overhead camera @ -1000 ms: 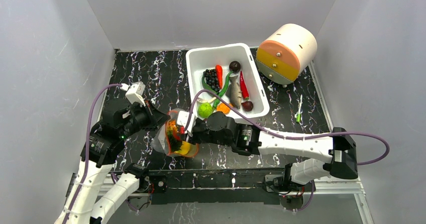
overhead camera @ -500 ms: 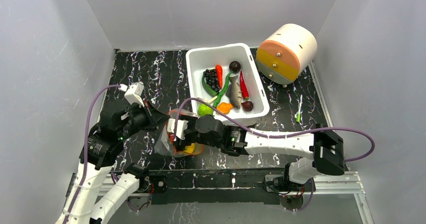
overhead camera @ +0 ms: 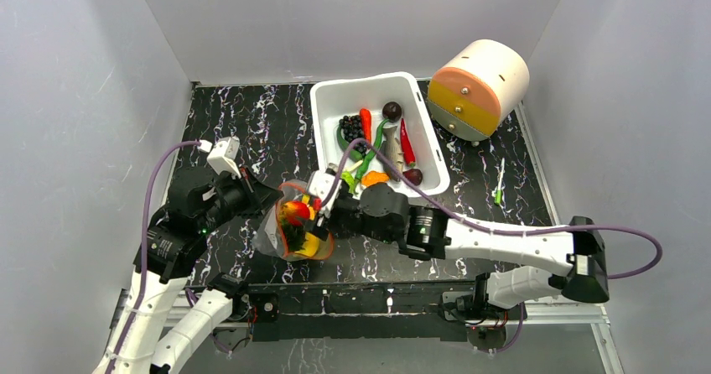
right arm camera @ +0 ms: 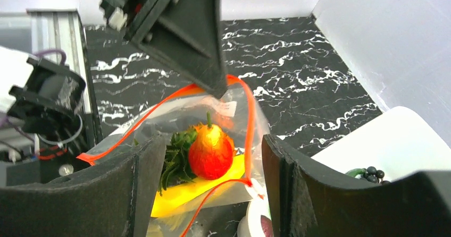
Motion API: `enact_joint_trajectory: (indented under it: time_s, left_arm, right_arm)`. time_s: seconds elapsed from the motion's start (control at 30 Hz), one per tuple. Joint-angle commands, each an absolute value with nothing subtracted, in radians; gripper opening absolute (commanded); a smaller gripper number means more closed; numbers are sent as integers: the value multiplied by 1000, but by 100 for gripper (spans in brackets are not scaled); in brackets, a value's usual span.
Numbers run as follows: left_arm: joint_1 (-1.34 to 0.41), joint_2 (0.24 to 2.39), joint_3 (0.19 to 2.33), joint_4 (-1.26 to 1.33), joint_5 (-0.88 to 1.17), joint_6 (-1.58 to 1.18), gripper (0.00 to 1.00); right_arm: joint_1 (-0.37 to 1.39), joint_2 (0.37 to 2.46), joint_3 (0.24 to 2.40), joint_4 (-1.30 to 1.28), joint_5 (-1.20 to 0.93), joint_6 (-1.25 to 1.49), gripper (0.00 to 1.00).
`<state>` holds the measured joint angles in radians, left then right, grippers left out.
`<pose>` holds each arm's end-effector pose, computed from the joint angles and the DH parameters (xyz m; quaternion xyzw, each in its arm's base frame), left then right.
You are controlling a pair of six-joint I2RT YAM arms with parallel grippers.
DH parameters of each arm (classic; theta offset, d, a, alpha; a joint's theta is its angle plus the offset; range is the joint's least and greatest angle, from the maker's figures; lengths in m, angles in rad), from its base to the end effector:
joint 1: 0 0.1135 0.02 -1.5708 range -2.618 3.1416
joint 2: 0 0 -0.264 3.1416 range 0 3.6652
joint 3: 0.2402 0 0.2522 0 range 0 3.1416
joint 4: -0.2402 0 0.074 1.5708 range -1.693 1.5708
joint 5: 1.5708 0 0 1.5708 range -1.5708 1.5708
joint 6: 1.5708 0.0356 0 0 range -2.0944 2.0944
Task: Place the food in the zip-top bag and seal the zipper
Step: Place the fake fruit in the zipper food storage bag, then pick up the fake vegetable from the bin.
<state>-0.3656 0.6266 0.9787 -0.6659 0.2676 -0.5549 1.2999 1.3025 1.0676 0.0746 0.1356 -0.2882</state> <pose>0.1072 -0.0511 0.3757 0.0023 0.8055 -0.3555 0.4741 0.0876 0.2975 0.3520 -0.5110 0.5638 0.2682 0.5907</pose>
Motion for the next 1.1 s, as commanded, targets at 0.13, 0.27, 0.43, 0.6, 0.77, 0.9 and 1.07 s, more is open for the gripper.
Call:
enact_joint_trajectory:
  time_s: [0.13,0.27,0.43,0.6,0.77,0.9,1.07]
  left_arm:
    - [-366,597,912,-586,232,-566,0]
    - [-365,598,906,-581,222,-561,0]
    - [-365,598,914,-605,168,-528,0]
    - [-365,598,936,-606,148,-507,0]
    - [-365,598,943,-603,171,-503,0]
    - [-365,584,935,-615,185,-508,0]
    - [-366,557,925,-615,197,-528,0]
  right_arm:
    - [1270,1232,1173,-8,364,-75,66]
    - [1198,1251,1235,-98,386,-10,65]
    - [1068,1268,1268,-163,315,112,62]
    - [952,1319,1309,-249,291,204,59]
    - [860,1402,1327,-299,297,212,54]
    - [803,1474,1332,-295,308,210,49]
    - [776,1592,1382,-294,249,174,47]
